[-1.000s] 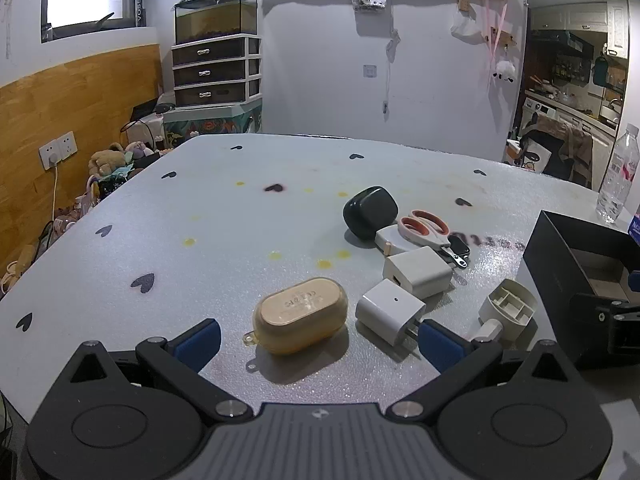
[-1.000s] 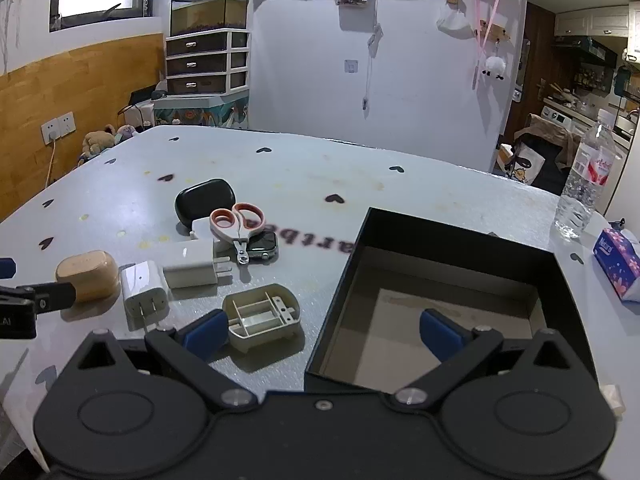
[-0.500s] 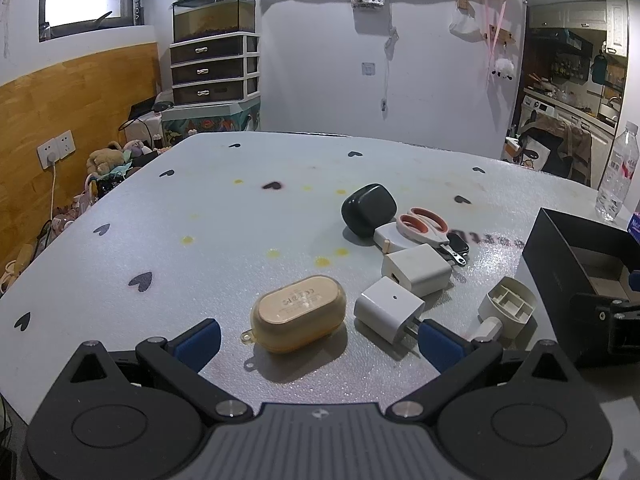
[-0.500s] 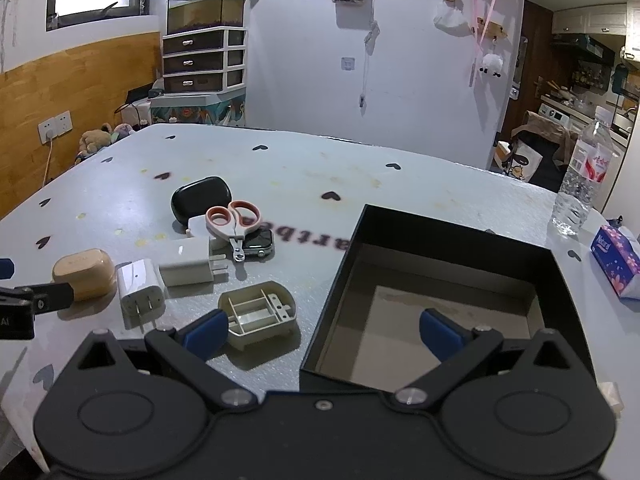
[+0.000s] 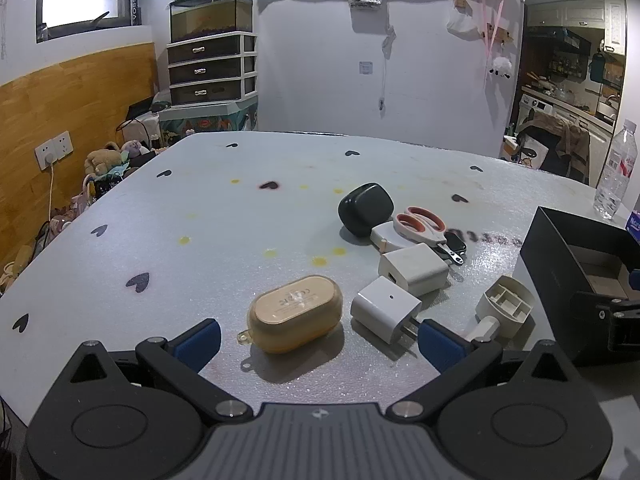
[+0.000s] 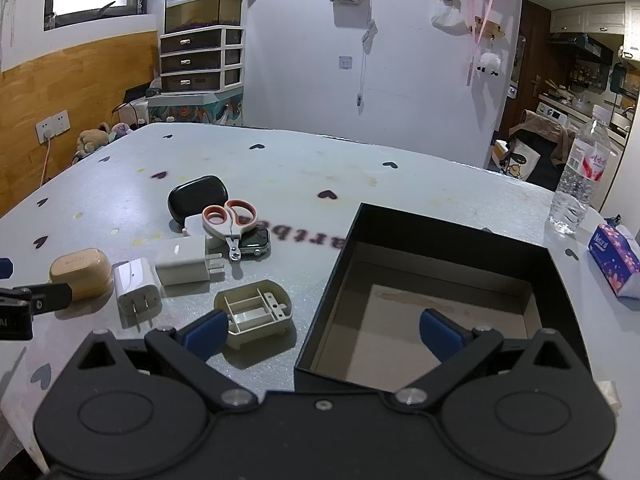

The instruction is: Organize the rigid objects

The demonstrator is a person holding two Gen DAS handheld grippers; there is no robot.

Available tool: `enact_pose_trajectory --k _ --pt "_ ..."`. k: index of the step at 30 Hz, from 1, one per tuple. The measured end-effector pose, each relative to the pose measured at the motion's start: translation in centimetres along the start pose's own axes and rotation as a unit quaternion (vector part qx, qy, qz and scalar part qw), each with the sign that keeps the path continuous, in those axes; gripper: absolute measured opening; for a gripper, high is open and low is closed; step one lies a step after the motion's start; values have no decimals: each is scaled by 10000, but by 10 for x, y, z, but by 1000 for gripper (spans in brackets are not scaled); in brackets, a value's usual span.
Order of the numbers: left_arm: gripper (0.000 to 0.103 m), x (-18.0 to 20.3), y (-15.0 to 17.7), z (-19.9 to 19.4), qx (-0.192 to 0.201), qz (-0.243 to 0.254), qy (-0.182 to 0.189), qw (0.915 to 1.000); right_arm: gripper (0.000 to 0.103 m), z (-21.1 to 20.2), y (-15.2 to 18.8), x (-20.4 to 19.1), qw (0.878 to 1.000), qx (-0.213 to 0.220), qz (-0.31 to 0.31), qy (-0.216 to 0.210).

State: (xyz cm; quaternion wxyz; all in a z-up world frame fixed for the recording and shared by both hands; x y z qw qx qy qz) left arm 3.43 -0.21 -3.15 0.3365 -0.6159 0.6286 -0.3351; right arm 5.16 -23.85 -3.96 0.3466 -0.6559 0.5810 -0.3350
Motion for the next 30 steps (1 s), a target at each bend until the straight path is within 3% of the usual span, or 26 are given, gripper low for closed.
enact_pose_trajectory --k 30 --pt "103 10 7 8 -36 31 22 10000 103 2 1 -1 10000 -79 -15 43"
Point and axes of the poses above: each gripper's, at about its wrist camera, not at the fingertips, and z roughly the way its jaws point, x to its right, y to its underside, the point moved 4 cm from there along z, roughly the way its jaws point, and after that the axes turned 5 degrees about x, right-handed, at the moved point
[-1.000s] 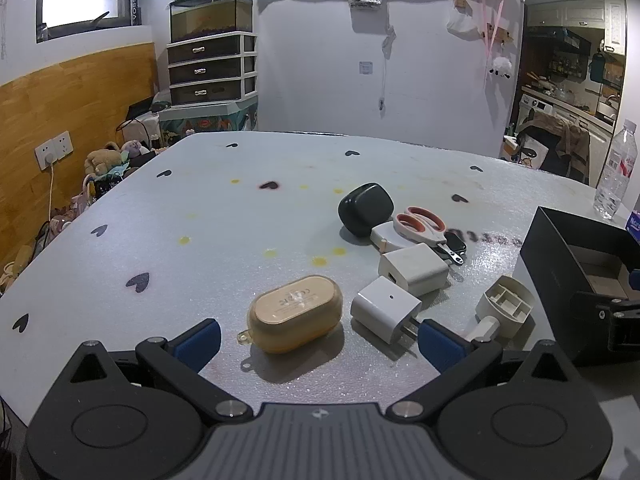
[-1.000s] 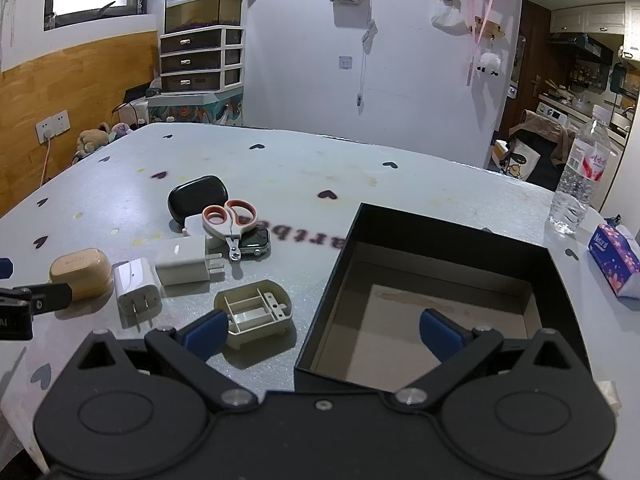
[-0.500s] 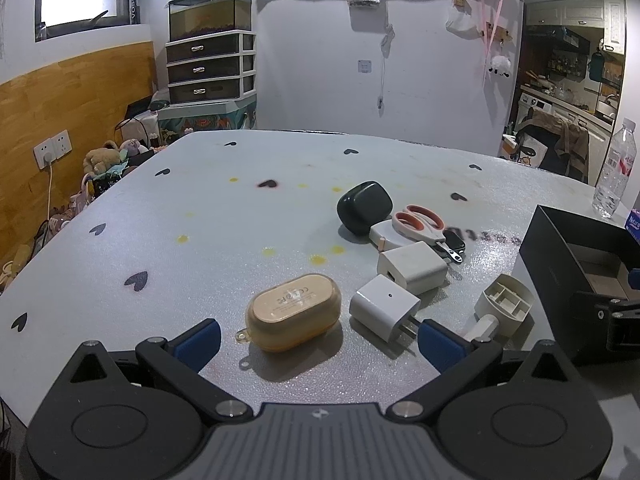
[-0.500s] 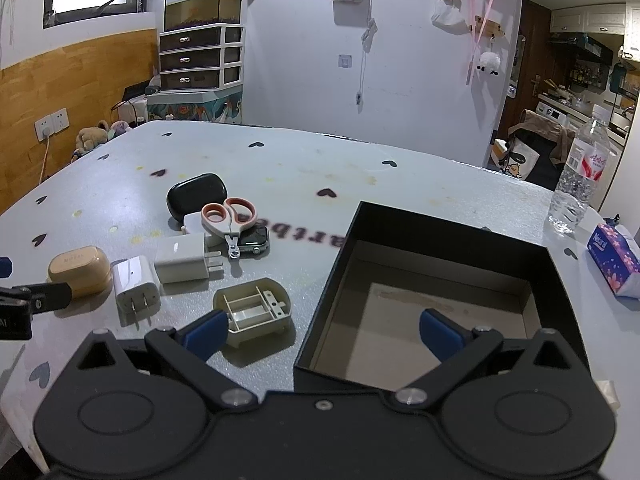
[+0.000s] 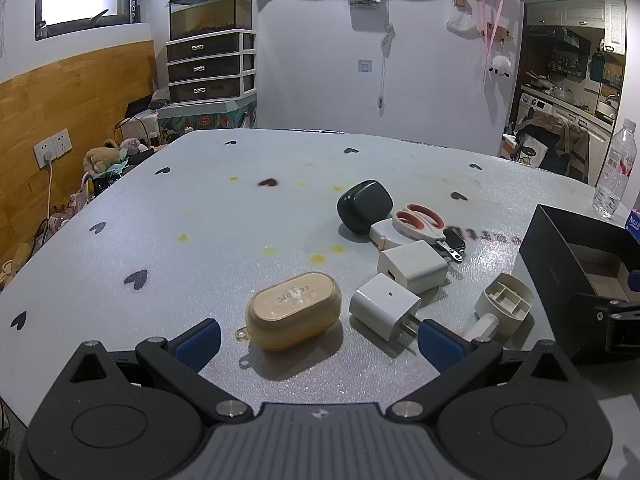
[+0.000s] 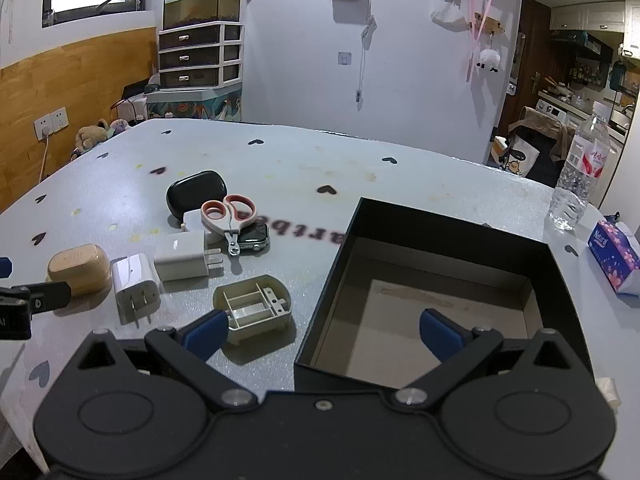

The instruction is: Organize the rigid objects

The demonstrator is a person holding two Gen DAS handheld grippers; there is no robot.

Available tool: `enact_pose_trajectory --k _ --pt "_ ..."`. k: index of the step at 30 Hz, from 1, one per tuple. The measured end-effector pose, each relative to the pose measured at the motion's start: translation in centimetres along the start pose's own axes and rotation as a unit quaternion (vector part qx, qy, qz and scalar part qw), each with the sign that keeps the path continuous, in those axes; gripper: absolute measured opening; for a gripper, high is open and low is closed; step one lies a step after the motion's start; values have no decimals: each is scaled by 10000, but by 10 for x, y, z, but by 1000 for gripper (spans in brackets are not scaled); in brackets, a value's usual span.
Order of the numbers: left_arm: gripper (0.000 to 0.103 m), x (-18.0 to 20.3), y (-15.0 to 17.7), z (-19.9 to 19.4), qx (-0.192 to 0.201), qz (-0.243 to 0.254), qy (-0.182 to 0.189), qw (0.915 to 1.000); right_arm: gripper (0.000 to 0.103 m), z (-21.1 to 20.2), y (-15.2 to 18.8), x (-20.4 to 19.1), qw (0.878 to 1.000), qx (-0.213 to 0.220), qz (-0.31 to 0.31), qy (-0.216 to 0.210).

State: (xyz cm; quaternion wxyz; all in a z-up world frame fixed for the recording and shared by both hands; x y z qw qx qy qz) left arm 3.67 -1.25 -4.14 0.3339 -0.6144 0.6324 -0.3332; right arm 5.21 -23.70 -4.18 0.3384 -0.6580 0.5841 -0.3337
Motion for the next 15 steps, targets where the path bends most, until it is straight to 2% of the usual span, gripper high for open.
enact_pose_trajectory --k 15 --pt "103 1 1 1 -9 -4 8 10000 103 0 0 0 10000 -3 1 -2"
Point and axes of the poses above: each gripper's, at about its wrist camera, not at the fingertips, and z roughly the way its jaws point, x to its right, y to its underside, the point moved 4 cm from there along z, roughly the way its jaws point, and after that the axes turned 5 degrees about x, right-handed, at the moved point
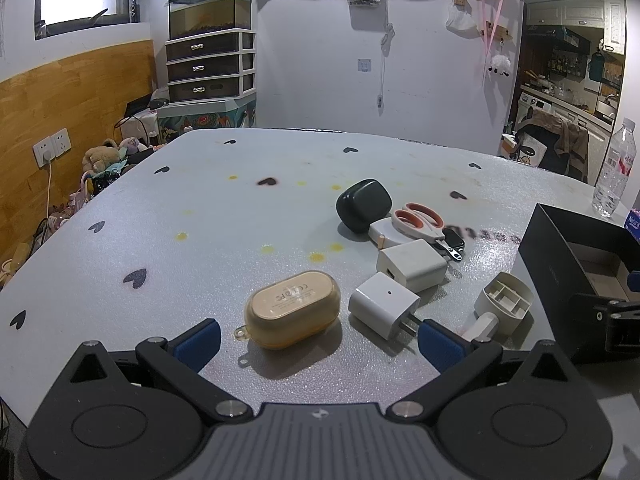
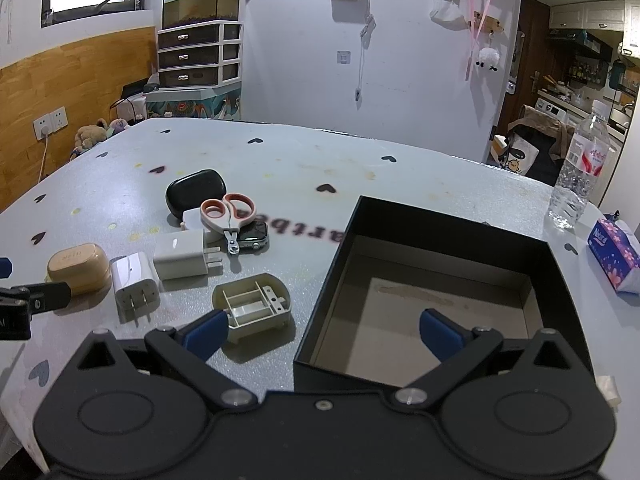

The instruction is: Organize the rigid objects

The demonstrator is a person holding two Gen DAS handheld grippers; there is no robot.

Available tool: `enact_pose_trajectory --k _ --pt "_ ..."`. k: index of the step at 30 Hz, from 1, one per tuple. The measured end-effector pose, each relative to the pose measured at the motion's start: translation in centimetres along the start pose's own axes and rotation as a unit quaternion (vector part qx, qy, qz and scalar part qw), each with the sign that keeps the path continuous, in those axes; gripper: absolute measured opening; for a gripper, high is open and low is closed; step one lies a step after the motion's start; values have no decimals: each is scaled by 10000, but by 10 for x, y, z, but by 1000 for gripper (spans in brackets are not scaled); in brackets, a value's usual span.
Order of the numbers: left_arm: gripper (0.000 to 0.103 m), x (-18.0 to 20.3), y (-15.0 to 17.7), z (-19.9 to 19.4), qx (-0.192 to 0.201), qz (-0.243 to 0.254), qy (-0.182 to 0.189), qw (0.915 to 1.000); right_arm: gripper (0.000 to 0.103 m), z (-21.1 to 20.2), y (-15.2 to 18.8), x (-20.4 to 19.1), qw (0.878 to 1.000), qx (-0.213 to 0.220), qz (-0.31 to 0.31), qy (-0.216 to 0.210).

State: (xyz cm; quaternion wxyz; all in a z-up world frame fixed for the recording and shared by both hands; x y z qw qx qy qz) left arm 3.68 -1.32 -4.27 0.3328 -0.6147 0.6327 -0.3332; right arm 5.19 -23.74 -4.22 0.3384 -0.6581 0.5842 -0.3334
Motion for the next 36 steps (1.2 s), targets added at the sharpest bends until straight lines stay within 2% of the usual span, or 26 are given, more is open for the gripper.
enact_pose_trajectory --k 26,36 --pt "103 0 0 1 -9 -9 1 10000 103 -2 1 1 10000 55 41 -9" --pt "103 -13 1 2 -25 -239 -53 9997 103 -10 -2 -4 9985 392 95 -359"
Point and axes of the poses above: each gripper's, at about its wrist camera, not at the fingertips, and z roughly the way its jaws point, x to its right, y to its underside, the point moved 4 cm from there along z, roughly the way its jaws point, and after that the axes turned 5 degrees about x, right-handed, at the moved point
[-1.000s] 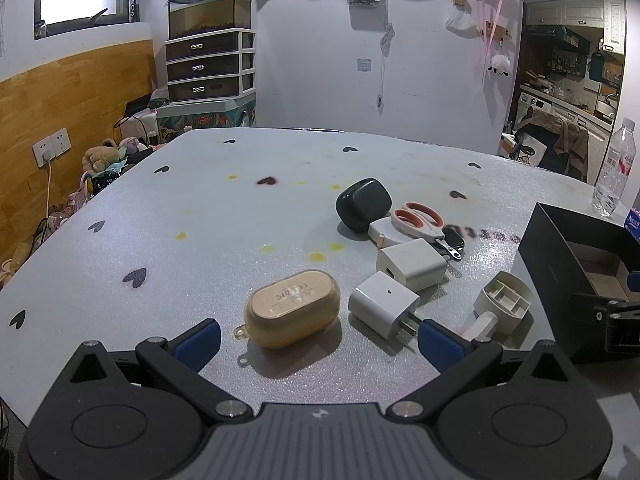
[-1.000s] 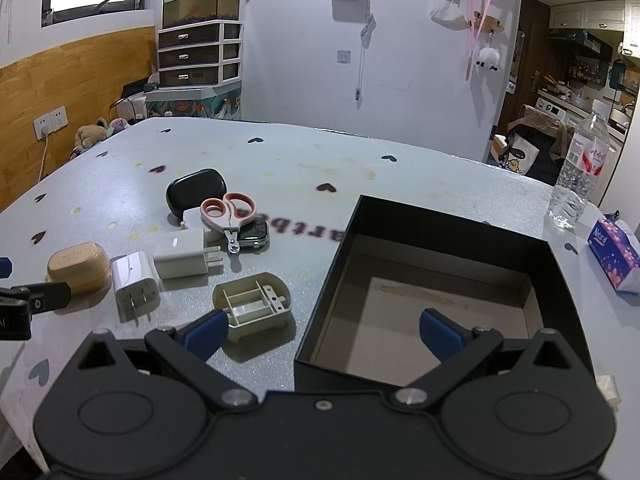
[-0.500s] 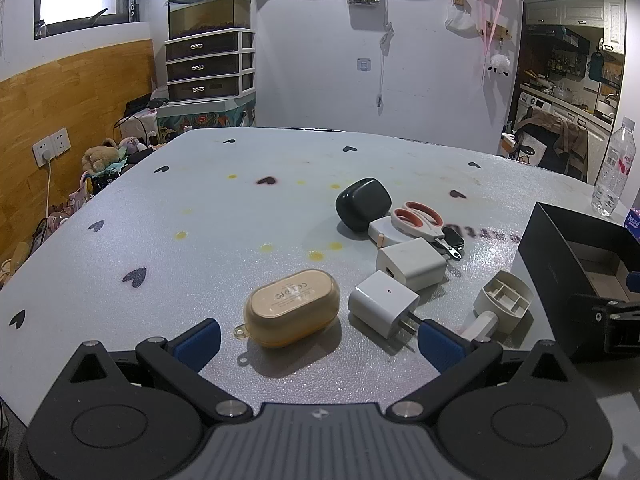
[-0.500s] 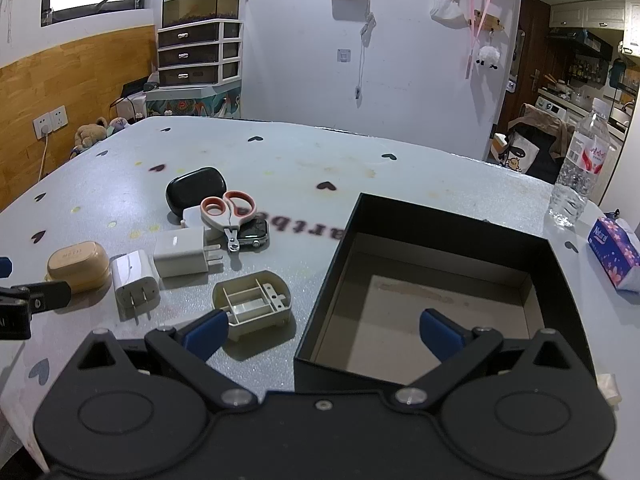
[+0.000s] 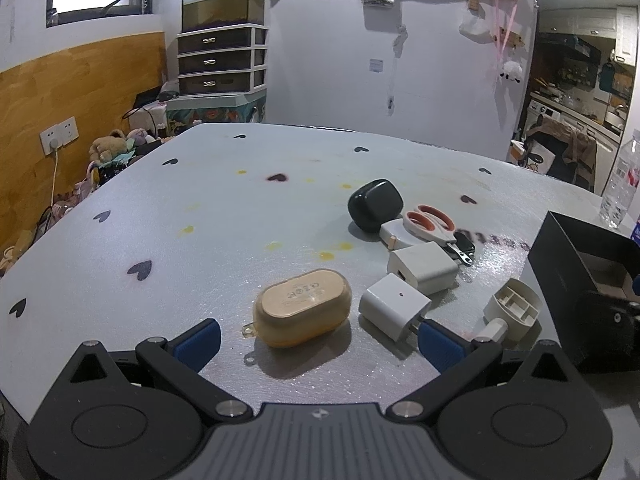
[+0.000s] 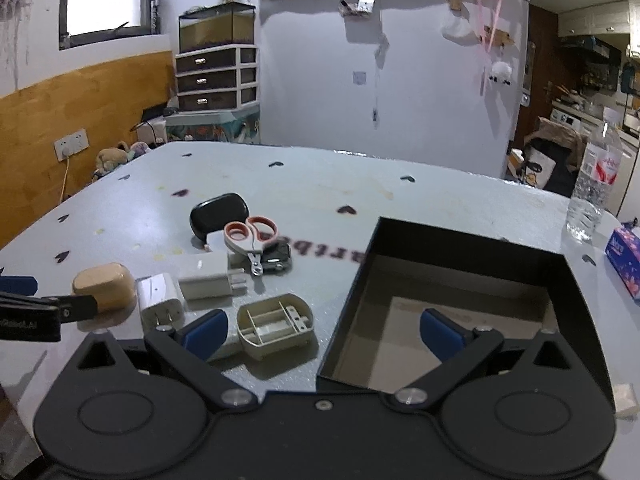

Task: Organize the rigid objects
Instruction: 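Approach the beige earbud case with the left gripper and close on it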

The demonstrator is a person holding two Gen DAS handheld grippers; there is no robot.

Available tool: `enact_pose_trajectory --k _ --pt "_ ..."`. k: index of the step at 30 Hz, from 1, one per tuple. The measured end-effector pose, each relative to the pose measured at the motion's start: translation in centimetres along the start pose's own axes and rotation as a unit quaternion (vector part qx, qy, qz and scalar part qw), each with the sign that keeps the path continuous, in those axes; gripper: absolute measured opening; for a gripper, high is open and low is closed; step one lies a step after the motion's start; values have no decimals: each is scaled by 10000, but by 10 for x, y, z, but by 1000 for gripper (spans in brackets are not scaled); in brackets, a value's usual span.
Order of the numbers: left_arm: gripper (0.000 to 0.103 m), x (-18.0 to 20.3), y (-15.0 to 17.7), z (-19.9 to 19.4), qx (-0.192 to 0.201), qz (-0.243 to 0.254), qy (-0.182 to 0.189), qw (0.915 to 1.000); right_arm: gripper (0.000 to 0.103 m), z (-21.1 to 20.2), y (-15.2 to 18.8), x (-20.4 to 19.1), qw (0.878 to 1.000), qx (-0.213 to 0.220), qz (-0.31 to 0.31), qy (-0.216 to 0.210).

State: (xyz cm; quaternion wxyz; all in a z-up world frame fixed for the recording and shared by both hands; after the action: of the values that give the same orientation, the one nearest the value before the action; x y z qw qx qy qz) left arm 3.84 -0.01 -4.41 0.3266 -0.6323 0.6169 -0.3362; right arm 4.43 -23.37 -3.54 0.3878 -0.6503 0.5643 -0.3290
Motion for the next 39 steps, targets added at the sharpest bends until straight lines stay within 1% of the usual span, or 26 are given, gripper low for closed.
enact_pose_trajectory --k 4,8,12,14,19,22,24,26,28,32,33,34,35,37,38,39 --pt "103 -7 0 4 -8 -110 -96 9999 103 1 -1 4 9998 44 123 -150" --pt "103 -16 0 13 -82 -290 -235 9993 103 0 -2 17 9995 90 305 -33" --pt "103 -22 3 22 -173 -399 -235 9988 103 -5 -5 43 9977 298 533 279" --pt "103 -25 4 27 -265 -453 -207 9984 103 -8 -6 57 9964 328 594 503" --pt "103 -30 6 35 -375 -540 -165 9977 103 -17 -2 93 9922 280 757 945" --pt "103 -30 6 39 -377 -442 -275 9979 103 -23 3 116 9881 181 855 1268" --pt "103 -32 5 41 -372 -428 -279 9980 103 -27 8 129 9844 127 1004 1438" --pt "103 -34 4 43 -382 -453 -196 9980 100 -32 12 144 9797 108 1120 1657" --pt "103 -35 4 46 -397 -434 -168 9981 92 -37 17 158 9758 83 1188 1833" --pt "102 -35 4 51 -362 -382 -74 9986 85 -41 23 178 9698 -15 1354 2030" --pt "102 -35 3 52 -334 -375 -47 9987 81 -40 25 181 9689 -52 1387 2047" --pt "102 -35 3 53 -315 -373 -41 9988 75 -40 26 184 9684 -92 1421 2050" --pt "102 -35 3 54 -297 -378 -33 9988 73 -39 28 186 9684 -132 1464 2016" --pt "102 -37 2 57 -292 -404 -19 9988 60 -37 30 190 9696 -272 1610 1824" --pt "102 -37 2 58 -292 -417 -15 9987 57 -35 31 191 9697 -352 1688 1732" --pt "102 -37 2 59 -291 -430 -10 9987 51 -32 33 192 9696 -445 1765 1635"
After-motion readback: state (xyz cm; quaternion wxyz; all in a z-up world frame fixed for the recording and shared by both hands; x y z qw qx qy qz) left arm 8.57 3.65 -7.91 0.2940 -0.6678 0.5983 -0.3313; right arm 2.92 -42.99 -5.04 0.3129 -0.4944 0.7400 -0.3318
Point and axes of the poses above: each gripper's, at about its wrist camera, not at the fingertips, and z roughly the way its jaws point, x to its right, y to its underside, the point moved 4 cm from there along z, roughly the way its jaws point, and after that the axes turned 5 degrees about x, right-handed, at the moved point
